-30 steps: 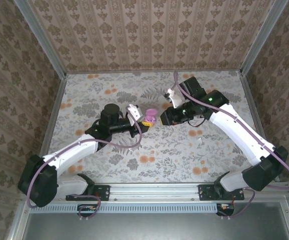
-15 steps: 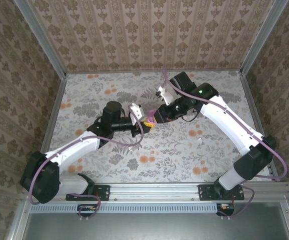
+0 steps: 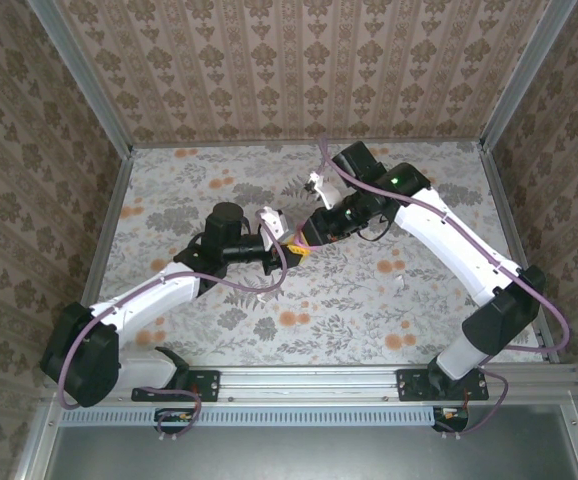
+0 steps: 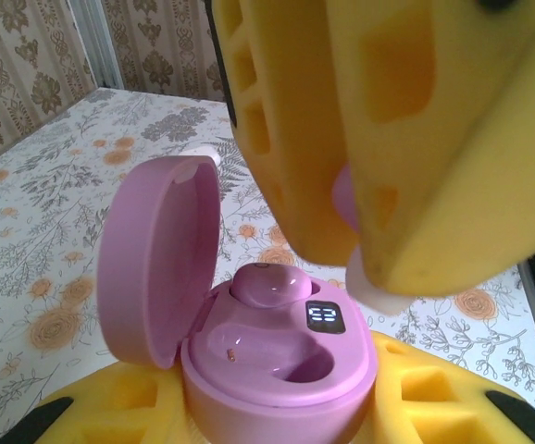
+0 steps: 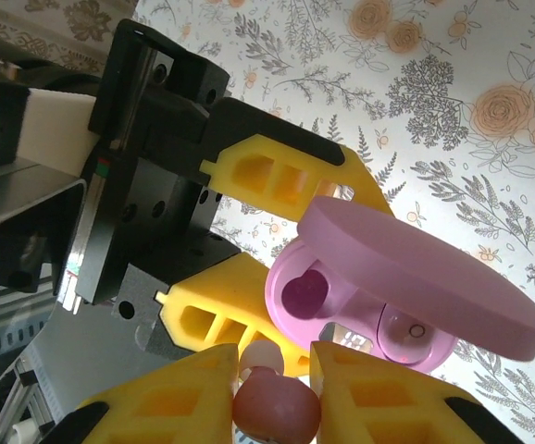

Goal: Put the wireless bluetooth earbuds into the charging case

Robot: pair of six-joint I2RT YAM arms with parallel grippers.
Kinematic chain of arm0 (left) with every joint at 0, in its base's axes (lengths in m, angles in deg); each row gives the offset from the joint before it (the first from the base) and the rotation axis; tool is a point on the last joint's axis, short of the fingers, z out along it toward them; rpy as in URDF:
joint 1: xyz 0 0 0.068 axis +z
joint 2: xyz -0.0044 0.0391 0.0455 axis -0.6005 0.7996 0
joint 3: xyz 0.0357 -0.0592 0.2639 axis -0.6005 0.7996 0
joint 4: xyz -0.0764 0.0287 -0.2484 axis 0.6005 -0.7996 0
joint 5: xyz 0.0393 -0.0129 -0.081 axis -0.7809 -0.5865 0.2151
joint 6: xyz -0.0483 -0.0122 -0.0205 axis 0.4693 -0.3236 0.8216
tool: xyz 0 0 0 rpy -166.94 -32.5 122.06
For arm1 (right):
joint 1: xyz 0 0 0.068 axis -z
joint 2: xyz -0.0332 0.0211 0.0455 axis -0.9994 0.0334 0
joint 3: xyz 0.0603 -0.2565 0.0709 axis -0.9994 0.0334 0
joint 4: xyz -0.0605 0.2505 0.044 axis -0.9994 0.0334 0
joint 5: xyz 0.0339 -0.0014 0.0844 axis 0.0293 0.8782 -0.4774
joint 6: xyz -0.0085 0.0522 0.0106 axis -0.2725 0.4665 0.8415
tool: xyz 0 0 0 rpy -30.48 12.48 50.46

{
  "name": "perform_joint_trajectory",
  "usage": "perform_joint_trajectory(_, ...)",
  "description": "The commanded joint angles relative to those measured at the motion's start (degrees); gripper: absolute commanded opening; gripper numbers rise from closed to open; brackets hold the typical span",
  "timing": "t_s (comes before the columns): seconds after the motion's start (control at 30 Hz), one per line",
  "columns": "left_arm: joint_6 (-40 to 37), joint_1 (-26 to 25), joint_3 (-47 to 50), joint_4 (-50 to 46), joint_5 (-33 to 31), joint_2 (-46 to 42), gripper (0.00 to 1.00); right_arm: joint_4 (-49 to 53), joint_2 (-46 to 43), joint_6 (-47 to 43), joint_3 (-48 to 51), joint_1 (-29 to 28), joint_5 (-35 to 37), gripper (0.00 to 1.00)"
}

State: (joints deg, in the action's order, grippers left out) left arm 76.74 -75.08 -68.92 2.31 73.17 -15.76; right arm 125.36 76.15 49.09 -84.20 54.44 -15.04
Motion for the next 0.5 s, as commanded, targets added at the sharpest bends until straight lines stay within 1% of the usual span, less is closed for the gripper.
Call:
perform_joint_trajectory(0.0,1.6,0.1,-1.5,2.9,1.8,-0.3,0.35,1.8,1.1,-0.7,-1.6,-0.6,0.4,0.26)
perform_joint_trajectory(0.23,2.8,0.1,-1.3,4.0,1.9,-0.5,0.35,1.8,1.5,-0.5,-2.0,-0.7,1.4,0.26)
perform_joint_trajectory(0.47,3.2,0.0,-1.2,4.4,2.1,-0.6,0.35,1.3,1.7,0.2,-2.3,-0.9,4.3,0.26)
